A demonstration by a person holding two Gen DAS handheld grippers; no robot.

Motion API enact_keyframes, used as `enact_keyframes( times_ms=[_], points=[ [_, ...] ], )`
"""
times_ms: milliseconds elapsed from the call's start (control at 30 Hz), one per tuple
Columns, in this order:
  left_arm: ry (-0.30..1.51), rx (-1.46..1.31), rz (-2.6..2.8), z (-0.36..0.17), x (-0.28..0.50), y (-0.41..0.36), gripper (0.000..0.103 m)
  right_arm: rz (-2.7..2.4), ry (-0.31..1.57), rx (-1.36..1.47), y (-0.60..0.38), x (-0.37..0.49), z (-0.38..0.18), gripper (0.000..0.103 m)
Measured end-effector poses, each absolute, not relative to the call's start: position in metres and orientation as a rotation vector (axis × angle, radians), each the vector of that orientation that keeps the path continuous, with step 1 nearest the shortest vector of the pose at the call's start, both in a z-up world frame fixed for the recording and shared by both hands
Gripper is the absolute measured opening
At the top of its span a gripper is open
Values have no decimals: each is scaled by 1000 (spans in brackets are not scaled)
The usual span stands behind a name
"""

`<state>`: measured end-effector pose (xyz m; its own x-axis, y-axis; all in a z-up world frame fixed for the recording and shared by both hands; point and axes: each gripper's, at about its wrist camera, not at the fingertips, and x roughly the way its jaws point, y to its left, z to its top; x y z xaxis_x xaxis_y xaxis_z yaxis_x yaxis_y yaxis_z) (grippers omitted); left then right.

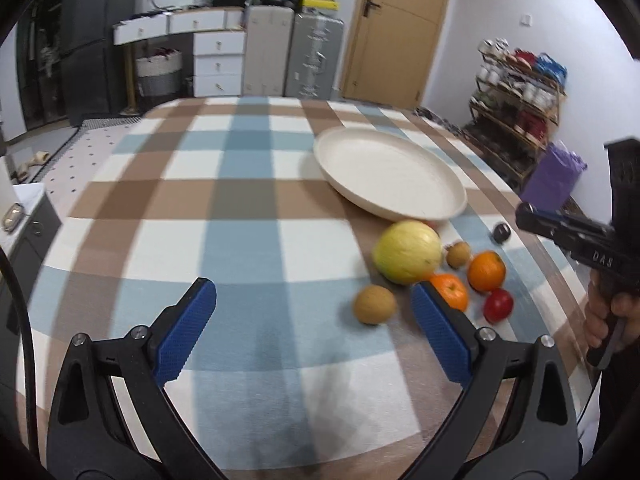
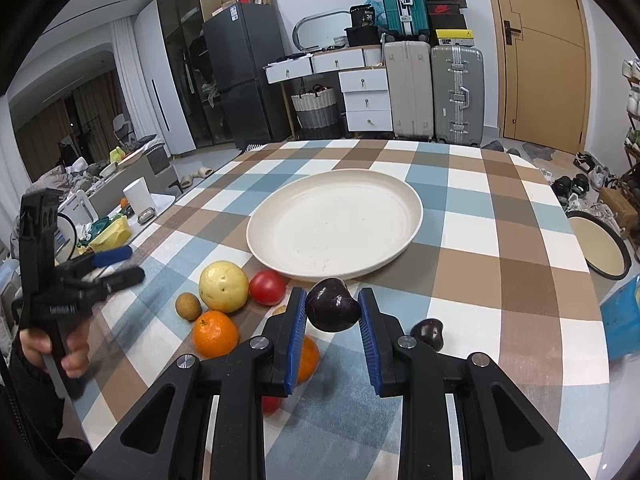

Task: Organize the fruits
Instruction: 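Grasp the small brown fruit with the left gripper, then lower the brown fruit into the white plate with the left while the right drops the plum there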

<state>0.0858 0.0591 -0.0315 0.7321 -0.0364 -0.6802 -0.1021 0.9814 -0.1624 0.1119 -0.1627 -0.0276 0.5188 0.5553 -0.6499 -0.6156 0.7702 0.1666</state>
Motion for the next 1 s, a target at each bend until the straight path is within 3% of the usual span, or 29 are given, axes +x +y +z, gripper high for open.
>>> enact_keyframes(
  times_ms=[67, 167, 233, 300, 367, 467, 1000],
  points=[
    [784, -165, 30, -38, 91, 49, 97, 697, 756, -99, -162, 111, -28, 27],
    [831, -156, -10, -45, 97, 40, 82, 691, 759, -111, -162, 110, -28, 27],
    [844, -167, -30, -48, 99, 38, 79, 687, 763, -112, -161, 111, -29, 27],
    [860, -178, -56, -52, 102, 36, 61, 683, 772, -109, -159, 113, -30, 27],
    [872, -191, -81, -54, 104, 36, 51, 683, 775, -116, -156, 113, -31, 27],
    [885, -191, -126, -56, 106, 31, 26, 687, 775, -126, -151, 114, -30, 27],
    [784, -188, -132, -29, 93, 33, 26, 731, 776, -131, -138, 119, -30, 27]
  ],
)
